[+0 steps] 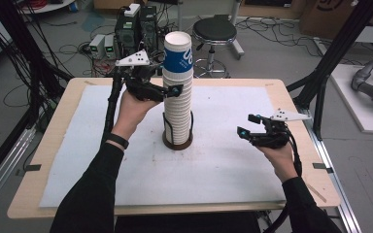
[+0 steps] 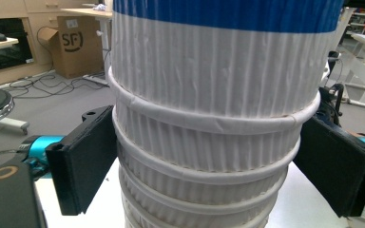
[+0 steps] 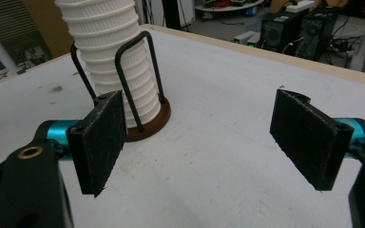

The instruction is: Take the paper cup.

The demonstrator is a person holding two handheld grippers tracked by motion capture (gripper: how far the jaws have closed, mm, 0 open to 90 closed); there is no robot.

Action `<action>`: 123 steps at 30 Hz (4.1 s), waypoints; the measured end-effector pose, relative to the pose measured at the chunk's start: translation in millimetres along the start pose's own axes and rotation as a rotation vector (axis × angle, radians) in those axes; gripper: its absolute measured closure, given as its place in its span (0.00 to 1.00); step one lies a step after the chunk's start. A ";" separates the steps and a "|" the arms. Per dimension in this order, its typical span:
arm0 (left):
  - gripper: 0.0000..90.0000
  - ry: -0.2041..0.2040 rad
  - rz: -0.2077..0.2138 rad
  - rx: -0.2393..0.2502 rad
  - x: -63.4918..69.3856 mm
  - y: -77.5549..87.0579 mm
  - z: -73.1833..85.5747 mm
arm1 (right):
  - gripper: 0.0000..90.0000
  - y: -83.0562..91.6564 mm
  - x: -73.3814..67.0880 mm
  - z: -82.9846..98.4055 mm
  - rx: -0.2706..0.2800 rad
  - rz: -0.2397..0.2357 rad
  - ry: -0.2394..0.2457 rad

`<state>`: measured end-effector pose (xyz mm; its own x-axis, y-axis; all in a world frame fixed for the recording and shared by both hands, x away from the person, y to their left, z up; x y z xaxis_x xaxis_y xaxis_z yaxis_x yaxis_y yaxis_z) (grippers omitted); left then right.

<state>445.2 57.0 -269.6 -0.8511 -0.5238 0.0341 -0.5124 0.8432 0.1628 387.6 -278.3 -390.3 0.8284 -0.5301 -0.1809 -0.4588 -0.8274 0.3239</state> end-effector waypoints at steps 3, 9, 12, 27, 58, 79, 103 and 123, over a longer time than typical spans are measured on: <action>0.12 0.000 -0.002 -0.002 -0.1 0.3 0.0 | 0.22 -1.1 -3.6 -3.9 0.001 -0.010 0.008; 0.12 0.003 -0.002 -0.002 0.0 0.1 0.1 | 0.22 -3.6 -10.4 -18.7 0.021 -0.020 0.025; 0.12 0.004 -0.003 -0.003 0.3 -0.2 0.1 | 0.22 -4.1 -13.2 -26.5 0.038 -0.023 0.032; 0.12 0.007 -0.005 -0.008 0.6 -0.3 0.0 | 0.22 -16.8 -23.8 -74.8 0.081 -0.063 0.081; 0.13 0.007 -0.003 -0.003 0.2 -0.8 0.4 | 0.23 -59.2 -74.8 -229.5 0.187 -0.219 0.194; 0.13 0.001 -0.003 -0.003 0.4 -0.2 0.8 | 0.23 -106.0 -92.9 -264.4 0.098 -0.252 0.160; 0.13 0.002 -0.005 -0.001 1.0 -0.4 0.8 | 0.36 -88.8 -105.0 -292.6 0.173 -0.265 0.212; 0.13 -0.003 -0.005 -0.005 0.9 -0.3 1.2 | 0.36 -42.7 -126.7 -315.7 0.290 -0.293 0.300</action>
<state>444.4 56.4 -270.8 -0.8488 -0.5279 0.0300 -0.5164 0.8397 0.1681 403.7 -117.3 -88.1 0.9719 -0.2269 0.0626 -0.2286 -0.9733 0.0211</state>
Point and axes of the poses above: each handheld gripper's, and its own axes: y roughly backward along the jaws, z roughly out of its underside, x roughly to its right, the point moved 5 cm from there along -y, roughly forward along the jaws, and after that the axes turned 9 degrees about -z, right-handed, at the moved point
